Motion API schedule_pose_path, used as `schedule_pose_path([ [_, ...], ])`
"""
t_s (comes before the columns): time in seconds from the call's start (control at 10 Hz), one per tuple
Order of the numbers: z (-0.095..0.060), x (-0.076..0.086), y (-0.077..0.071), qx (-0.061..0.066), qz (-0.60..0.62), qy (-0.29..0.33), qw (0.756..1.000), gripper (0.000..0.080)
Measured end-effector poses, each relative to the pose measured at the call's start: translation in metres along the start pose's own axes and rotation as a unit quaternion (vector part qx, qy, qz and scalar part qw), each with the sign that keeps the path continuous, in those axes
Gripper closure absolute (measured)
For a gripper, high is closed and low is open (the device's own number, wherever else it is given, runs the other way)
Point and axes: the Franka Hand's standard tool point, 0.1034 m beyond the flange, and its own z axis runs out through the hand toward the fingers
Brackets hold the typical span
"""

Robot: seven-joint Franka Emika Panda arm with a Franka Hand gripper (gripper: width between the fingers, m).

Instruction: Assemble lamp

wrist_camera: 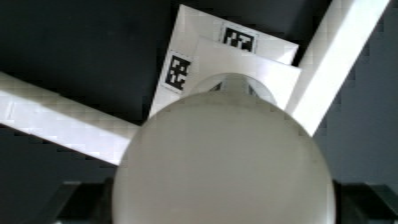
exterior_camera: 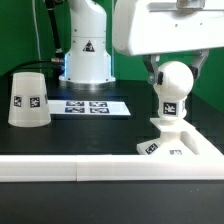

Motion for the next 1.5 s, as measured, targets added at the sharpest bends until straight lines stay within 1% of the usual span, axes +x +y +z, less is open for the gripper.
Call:
schedule_pose_path([
  [0.2,-0.0001,0.0001,-0.0002,0.0,0.01,0.001,1.0,0.0228],
  [0.5,-0.0005,0.0035,-0.0028,-0.001,0.152,0.011,0.988,0.0225],
  [0.6,-0.0006,0.0036,-0.0025,-0.002,0.192,0.016,0.981,0.0225],
  [0.7,-0.0007,0.0019,-0.0026,-0.002,0.245,0.017,0.969,0.0225],
  [0.8,-0.0007,0.0011,-0.0018,-0.001,0.297,0.016,0.955,0.0225],
  [0.9,-0.0002,-0.0002,-0.0011,-0.001,0.36,0.014,0.933,0.0225],
  [1.0,-0.0001,-0.0005,-0.001,-0.001,0.375,0.013,0.927,0.0225],
  [1.1,0.0,-0.0018,-0.0009,0.0,0.435,0.01,0.9,0.0225],
  [1.2,-0.0002,-0.0025,-0.0014,0.001,0.475,0.006,0.88,0.0225],
  [1.4,-0.0003,-0.0016,-0.0014,0.012,0.548,0.0,0.837,0.0225],
  [1.5,-0.0002,-0.0014,-0.0008,0.012,0.58,-0.003,0.814,0.0225],
])
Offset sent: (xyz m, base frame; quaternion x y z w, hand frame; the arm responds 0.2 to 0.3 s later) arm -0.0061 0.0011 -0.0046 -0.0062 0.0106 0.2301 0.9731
